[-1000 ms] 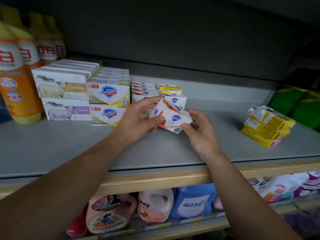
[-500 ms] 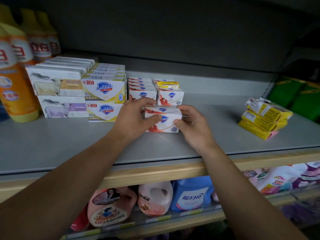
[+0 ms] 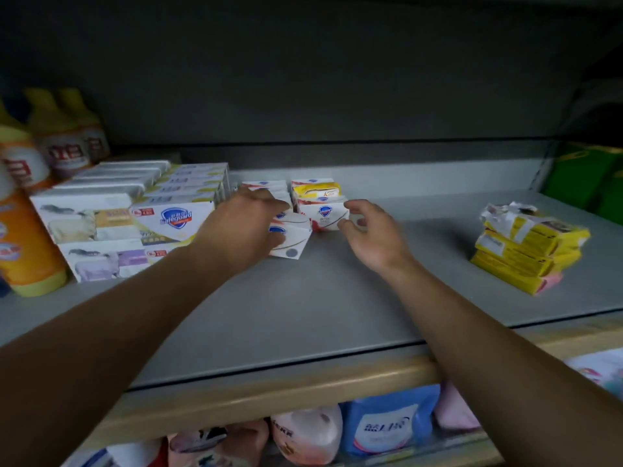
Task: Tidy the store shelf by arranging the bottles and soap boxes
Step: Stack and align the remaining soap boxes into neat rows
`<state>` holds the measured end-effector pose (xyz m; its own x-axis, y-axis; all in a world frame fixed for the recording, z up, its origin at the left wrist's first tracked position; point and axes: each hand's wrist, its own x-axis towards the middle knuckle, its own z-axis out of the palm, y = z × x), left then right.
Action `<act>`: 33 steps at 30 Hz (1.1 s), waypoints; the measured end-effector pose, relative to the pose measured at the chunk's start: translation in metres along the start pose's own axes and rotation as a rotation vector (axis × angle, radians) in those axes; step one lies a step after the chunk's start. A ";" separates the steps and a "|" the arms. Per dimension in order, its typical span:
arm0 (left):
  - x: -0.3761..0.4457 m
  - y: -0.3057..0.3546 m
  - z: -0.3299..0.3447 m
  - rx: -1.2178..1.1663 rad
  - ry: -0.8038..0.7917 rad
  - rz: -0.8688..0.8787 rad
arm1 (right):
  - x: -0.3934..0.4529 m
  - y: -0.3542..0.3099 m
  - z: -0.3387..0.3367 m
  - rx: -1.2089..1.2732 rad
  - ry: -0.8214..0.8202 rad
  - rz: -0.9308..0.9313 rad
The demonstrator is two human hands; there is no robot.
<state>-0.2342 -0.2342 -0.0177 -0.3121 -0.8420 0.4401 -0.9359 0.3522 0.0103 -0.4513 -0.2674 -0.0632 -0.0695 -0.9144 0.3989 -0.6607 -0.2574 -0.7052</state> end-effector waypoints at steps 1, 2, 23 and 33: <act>0.009 -0.001 -0.002 0.047 -0.035 -0.014 | 0.009 0.003 0.002 -0.072 -0.012 -0.040; 0.017 -0.002 -0.003 0.093 -0.070 -0.025 | 0.017 0.006 0.004 -0.129 -0.027 -0.081; 0.048 -0.005 0.030 0.344 -0.175 -0.170 | 0.053 0.031 0.038 -0.112 -0.181 -0.107; 0.043 0.002 0.035 0.324 -0.115 -0.223 | 0.053 0.029 0.036 -0.060 -0.117 -0.125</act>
<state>-0.2552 -0.2845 -0.0302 -0.0952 -0.9297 0.3558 -0.9801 0.0249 -0.1971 -0.4474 -0.3340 -0.0832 0.1009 -0.9074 0.4079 -0.7022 -0.3554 -0.6169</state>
